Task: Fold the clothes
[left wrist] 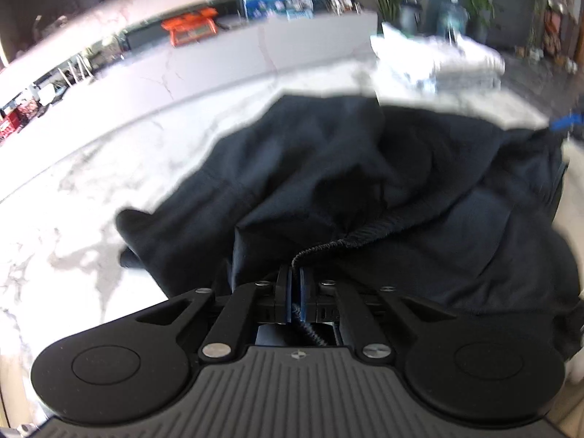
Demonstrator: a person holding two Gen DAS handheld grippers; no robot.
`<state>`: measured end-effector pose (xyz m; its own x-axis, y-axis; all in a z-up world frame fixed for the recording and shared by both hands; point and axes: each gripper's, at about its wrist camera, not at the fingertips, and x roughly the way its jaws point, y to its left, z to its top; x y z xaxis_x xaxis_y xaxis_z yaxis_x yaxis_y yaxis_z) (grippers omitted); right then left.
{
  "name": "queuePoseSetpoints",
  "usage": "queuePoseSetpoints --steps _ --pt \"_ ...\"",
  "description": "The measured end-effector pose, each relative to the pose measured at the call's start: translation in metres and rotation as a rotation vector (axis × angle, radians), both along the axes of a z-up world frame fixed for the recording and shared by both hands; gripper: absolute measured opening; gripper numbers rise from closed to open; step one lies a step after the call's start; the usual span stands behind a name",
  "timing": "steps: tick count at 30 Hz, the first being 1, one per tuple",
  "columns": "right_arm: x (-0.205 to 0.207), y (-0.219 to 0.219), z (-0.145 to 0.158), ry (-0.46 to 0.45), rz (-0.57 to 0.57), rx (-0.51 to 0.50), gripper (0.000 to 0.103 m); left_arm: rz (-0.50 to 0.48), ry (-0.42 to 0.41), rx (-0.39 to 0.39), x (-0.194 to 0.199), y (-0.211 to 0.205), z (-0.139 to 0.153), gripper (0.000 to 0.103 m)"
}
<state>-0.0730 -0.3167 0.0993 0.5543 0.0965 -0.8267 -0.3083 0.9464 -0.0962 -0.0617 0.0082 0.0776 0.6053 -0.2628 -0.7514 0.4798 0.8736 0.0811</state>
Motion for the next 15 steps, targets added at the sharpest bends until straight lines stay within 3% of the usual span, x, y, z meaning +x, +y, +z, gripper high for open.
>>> queuePoseSetpoints --steps 4,15 --pt "-0.005 -0.001 0.001 0.01 0.004 -0.004 0.01 -0.016 -0.024 0.02 -0.007 0.002 0.017 0.003" --pt "-0.037 -0.009 -0.006 0.04 -0.025 0.013 0.01 0.008 0.007 0.022 -0.007 0.004 0.01 0.003"
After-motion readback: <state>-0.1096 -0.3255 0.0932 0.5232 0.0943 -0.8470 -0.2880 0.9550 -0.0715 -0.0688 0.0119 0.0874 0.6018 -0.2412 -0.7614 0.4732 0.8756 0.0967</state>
